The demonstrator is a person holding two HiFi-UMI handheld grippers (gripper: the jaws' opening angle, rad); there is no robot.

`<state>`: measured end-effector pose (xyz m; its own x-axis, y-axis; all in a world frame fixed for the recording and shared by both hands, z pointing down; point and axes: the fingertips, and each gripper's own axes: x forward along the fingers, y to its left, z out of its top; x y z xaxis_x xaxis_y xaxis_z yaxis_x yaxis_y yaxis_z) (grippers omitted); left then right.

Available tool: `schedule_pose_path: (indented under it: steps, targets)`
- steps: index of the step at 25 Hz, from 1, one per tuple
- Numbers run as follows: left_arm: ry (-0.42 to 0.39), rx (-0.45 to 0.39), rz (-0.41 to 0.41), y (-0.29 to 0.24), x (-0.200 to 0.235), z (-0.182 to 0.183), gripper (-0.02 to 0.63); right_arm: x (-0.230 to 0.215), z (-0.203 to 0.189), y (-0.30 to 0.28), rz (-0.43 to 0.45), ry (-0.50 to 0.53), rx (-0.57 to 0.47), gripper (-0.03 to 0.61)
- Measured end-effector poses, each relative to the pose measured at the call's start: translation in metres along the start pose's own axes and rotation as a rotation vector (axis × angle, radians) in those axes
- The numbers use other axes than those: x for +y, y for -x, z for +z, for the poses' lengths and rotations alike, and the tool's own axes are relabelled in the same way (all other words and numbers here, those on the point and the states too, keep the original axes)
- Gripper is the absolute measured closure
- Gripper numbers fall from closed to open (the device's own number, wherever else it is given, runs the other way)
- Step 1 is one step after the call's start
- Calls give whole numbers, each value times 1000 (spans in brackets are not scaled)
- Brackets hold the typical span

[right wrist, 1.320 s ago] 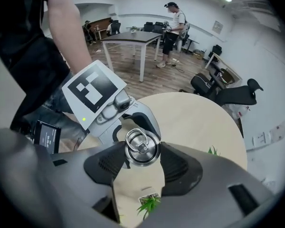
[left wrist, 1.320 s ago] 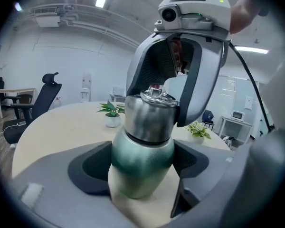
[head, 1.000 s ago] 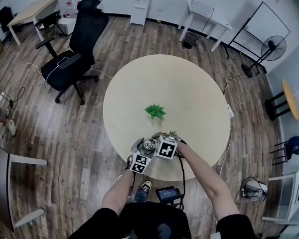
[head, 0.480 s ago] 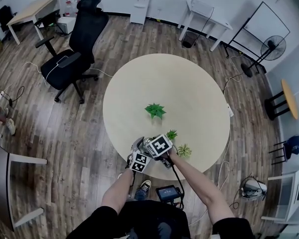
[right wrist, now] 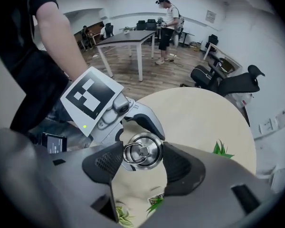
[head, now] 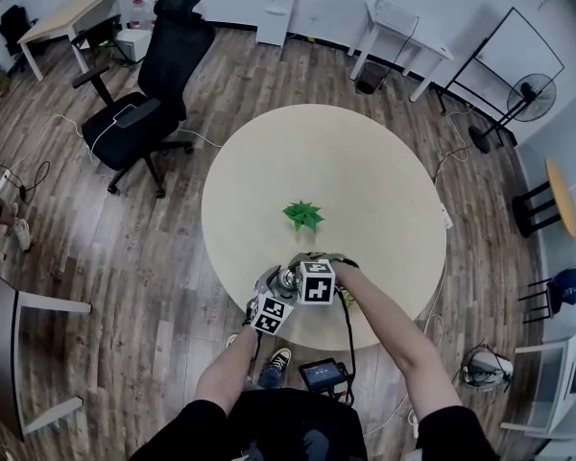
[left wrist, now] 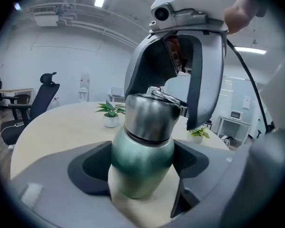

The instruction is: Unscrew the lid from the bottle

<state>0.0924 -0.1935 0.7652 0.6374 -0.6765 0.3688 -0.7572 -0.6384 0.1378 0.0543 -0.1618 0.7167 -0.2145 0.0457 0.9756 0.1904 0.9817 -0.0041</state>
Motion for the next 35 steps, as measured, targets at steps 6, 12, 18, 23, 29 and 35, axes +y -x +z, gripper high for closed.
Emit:
schedule_pose_path:
  steps: [6, 12, 18, 23, 29, 35]
  targets:
    - [4, 8, 0, 0, 0, -1, 232, -6, 1, 8, -9, -317, -96, 183]
    - [6, 6, -1, 2, 2, -1, 232, -31, 3, 17, -177, -941, -289, 216]
    - [9, 9, -2, 1, 1, -1, 232, -33, -14, 6, -345, -1035, -62, 250]
    - [9, 9, -4, 1, 0, -2, 232, -26, -10, 4, -294, -1017, -60, 336]
    - [6, 9, -10, 1, 0, -1, 232, -17, 2, 7, -133, -493, -99, 342]
    - [-2, 13, -24, 0, -3, 0, 232, -2, -1, 8, -12, 3, -5, 344]
